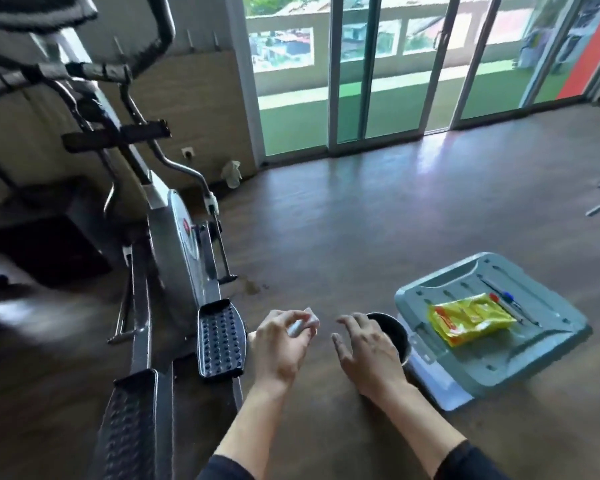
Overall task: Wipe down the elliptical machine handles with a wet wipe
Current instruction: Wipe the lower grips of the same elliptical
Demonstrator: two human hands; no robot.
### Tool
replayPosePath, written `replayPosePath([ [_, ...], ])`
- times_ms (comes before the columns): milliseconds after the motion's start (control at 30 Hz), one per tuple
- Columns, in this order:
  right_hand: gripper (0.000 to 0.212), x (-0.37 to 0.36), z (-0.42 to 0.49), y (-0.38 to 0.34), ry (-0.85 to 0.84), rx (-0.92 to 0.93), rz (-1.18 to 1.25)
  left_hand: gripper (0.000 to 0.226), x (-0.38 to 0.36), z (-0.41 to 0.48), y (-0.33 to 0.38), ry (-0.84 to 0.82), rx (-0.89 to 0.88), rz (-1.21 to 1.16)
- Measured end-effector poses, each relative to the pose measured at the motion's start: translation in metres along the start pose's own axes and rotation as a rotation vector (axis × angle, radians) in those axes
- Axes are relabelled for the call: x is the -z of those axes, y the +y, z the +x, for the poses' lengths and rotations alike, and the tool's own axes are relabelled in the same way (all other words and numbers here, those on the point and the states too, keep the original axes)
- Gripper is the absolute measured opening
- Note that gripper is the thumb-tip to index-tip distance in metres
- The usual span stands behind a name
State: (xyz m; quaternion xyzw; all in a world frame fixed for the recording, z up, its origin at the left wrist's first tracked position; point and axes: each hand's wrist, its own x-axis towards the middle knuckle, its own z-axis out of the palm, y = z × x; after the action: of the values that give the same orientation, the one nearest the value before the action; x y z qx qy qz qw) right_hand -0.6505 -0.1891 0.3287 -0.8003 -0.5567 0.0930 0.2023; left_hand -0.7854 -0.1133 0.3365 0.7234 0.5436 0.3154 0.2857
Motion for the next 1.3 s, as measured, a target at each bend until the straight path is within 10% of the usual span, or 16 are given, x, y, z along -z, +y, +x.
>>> replayPosePath([
  [733,0.027,-0.059,0.455,-0.139,-0.248,0.679,0.11,0.026,0.041,0.365,-0.063,0.596,0.397,0.043],
  [1300,0.036,-0.089,0.681,-0.382,-0.01,0.798,0.282,0.019,0.21,0.61,-0.141,0.896,0.169,0.063],
])
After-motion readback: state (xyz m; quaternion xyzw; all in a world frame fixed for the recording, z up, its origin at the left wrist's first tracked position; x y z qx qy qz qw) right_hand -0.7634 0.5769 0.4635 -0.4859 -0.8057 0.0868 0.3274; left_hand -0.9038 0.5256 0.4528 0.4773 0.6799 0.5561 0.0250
